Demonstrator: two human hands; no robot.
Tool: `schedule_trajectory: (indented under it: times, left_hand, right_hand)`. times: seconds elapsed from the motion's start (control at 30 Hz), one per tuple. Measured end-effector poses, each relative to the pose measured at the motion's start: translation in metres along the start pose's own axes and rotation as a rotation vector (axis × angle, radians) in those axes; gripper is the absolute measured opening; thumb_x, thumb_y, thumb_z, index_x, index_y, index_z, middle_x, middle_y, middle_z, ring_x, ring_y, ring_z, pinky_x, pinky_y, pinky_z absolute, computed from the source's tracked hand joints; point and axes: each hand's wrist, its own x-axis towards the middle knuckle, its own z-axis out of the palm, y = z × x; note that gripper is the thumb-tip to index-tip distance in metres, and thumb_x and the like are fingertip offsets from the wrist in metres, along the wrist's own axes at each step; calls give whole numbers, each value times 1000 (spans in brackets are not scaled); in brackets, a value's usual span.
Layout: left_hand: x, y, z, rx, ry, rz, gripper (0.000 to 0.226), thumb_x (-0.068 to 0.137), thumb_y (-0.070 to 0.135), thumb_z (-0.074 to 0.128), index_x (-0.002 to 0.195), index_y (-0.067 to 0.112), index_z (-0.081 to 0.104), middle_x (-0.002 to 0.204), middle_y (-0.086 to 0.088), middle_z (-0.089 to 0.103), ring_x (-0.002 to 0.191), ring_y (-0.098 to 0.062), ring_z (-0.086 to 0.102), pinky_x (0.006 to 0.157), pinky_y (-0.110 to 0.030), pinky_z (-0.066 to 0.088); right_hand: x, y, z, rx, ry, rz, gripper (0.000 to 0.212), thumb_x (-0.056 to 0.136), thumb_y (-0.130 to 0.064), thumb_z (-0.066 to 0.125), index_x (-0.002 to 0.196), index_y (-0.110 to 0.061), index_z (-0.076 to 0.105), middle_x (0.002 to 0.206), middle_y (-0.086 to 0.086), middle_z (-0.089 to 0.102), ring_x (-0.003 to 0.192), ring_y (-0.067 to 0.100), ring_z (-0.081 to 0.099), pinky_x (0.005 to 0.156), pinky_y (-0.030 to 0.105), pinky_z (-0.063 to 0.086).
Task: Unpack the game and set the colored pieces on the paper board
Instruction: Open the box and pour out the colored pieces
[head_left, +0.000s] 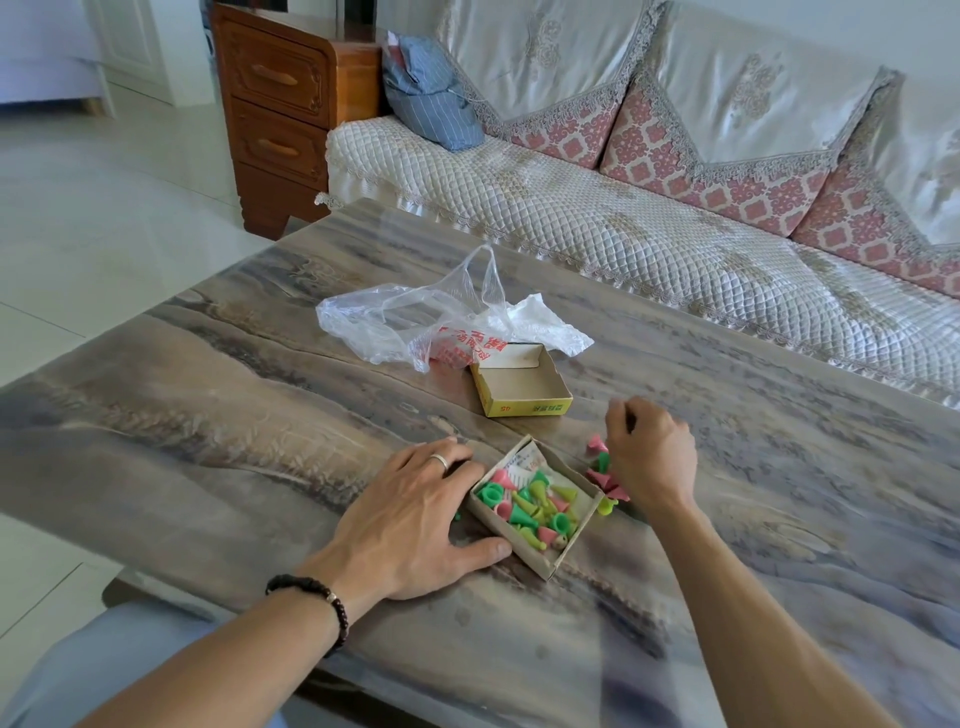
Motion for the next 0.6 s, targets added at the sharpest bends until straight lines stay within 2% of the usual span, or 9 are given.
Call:
schedule_trajectory:
  times: [0.1,0.2,0.27,0.33,0.43,0.53,0.6]
  left_hand:
    - [0,0,0,-2,-4,-1,76,78,77,44,135,28,42,143,10,34,136,-12,26,111,-28,20]
    - [-1,0,-1,-4,-9,-3,76,78,77,44,134,27,42,142,9,35,135,-13,28,111,-29,21]
    - [-1,1,-1,-3,-5,-4,76,78,77,44,135,27,43,143,9,36,135,-13,28,111,-28,20]
    - [-1,1,0,9,-9,-9,77,78,78,43,136,28,42,144,9,35,136,-13,27,112,-27,18]
    - [-1,2,0,9,-4,-8,73,77,78,43,133,30,43,142,9,38,134,-13,30,112,-26,19]
    - [-1,3,-2,4,-6,-4,69,77,77,43,129,31,44,139,11,37,132,-12,31,110,-25,20]
    - [-1,3,-2,4,-7,-7,69,77,77,44,129,31,45,139,11,37,131,-11,31,110,-25,20]
  right_hand:
    - [-5,6,1,-151,-150,-46,32,92,-29,51,67,-10,58,69,5,62,65,26,55,51,29,39]
    - [-9,0,-8,-183,-142,-163,22,92,-28,54,84,-12,66,94,4,64,92,27,56,69,36,45]
    - [-17,-13,-19,-72,-119,-295,17,92,-27,56,91,-14,67,96,3,65,87,22,59,71,35,48]
    - [-35,-33,-29,19,-197,-456,20,94,-30,54,94,-15,66,93,-1,64,76,15,60,65,31,51]
    - [-63,-51,-26,-69,-349,-625,31,95,-44,43,92,-21,64,89,-5,62,78,15,58,64,34,49]
    - [-72,-50,-14,-139,-377,-667,31,98,-40,39,91,-22,63,89,-5,58,84,16,54,65,25,39]
    - [-70,-49,-11,-112,-364,-618,31,98,-36,40,79,-19,59,81,-5,53,75,17,51,58,26,33]
